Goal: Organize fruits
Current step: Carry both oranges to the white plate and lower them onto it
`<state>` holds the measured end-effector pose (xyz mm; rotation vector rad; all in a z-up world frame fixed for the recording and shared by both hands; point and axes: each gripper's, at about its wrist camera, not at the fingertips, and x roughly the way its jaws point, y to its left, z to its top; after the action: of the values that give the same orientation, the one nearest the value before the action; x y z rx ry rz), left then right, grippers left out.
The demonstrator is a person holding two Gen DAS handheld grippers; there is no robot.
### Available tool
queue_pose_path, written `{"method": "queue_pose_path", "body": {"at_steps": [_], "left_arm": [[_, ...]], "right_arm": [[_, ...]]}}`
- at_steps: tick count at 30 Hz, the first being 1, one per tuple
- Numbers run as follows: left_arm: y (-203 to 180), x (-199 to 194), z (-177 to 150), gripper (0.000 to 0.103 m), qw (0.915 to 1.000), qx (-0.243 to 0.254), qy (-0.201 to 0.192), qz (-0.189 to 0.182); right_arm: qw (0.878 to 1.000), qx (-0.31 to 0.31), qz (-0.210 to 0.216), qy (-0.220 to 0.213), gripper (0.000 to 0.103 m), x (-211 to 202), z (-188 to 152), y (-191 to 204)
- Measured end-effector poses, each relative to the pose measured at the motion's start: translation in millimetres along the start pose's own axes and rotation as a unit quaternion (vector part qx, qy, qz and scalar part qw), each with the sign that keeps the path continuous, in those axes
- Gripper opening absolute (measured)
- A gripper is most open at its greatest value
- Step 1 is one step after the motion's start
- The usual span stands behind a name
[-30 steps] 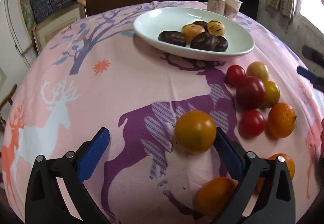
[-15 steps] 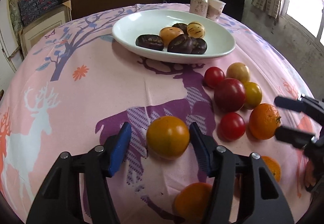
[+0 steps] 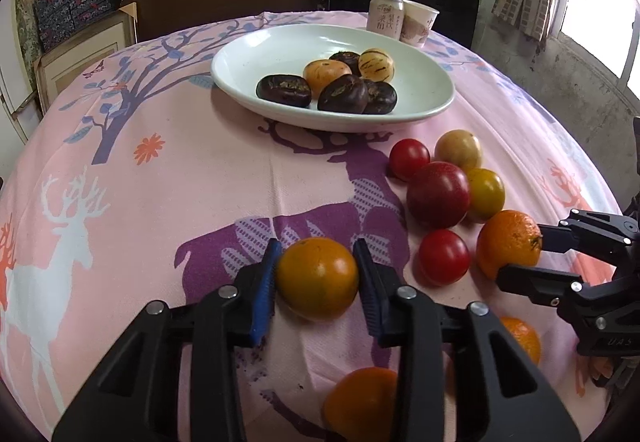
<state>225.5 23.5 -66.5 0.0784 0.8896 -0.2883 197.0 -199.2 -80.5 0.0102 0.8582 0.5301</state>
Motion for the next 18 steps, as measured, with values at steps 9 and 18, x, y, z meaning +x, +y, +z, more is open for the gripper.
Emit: {"method": "queue_pose_path", "body": {"at_steps": [9, 18], "left_arm": [[0.6, -11.6, 3.1, 0.036, 0.9998, -0.005, -0.019, -0.011], [21.3, -29.5, 74.9, 0.036, 0.9964, -0.036, -0.076, -0.011]], "right_arm": [[0.999, 0.020, -0.003, -0.034, 0.044, -13.4, 4.3, -7.4], [0.996, 0.053, 0.000, -0.070, 0.044, -27.7, 56.6, -29.4]]}}
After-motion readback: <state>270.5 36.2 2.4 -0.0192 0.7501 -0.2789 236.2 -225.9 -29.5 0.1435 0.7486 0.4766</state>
